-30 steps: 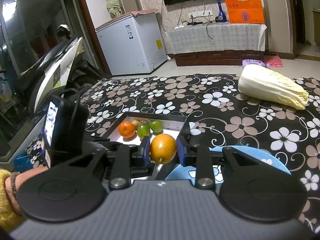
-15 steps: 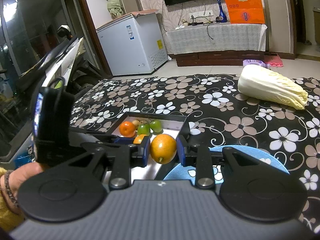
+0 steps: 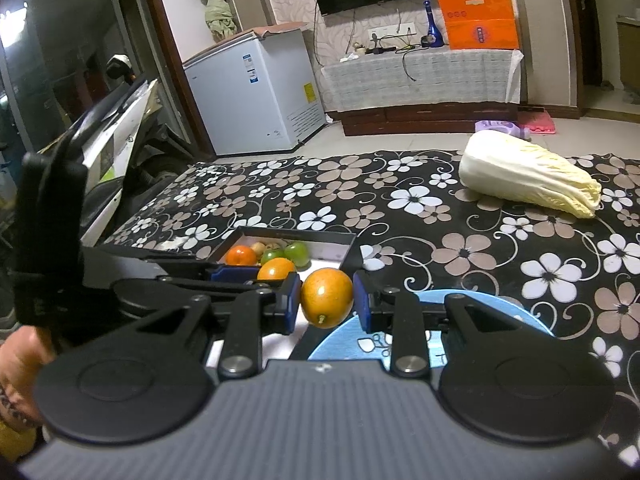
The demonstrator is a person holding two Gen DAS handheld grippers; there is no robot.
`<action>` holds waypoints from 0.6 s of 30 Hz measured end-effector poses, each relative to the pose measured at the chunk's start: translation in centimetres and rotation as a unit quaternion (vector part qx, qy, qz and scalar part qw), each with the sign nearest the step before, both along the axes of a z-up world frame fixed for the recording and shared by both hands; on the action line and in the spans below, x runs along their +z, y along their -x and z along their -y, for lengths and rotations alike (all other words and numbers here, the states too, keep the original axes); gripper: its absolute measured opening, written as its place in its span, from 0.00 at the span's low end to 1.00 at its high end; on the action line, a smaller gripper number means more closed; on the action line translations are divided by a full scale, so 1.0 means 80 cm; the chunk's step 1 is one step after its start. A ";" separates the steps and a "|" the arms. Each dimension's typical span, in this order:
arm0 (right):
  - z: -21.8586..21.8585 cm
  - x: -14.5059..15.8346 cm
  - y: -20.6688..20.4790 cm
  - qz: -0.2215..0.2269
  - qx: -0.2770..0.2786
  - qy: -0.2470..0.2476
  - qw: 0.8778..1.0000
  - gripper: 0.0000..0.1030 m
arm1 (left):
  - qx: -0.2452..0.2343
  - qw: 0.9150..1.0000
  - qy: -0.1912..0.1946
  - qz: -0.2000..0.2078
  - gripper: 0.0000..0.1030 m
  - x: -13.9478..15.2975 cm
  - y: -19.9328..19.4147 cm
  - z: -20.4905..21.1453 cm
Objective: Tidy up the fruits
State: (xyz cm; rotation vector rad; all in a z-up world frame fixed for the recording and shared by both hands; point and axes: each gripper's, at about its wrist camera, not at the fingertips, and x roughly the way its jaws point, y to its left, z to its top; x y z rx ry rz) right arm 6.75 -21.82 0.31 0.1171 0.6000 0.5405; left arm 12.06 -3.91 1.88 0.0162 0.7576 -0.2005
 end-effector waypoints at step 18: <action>0.047 -0.002 0.006 0.000 -0.032 0.004 0.999 0.31 | -0.038 0.999 0.003 -0.007 0.34 -0.010 0.002 0.055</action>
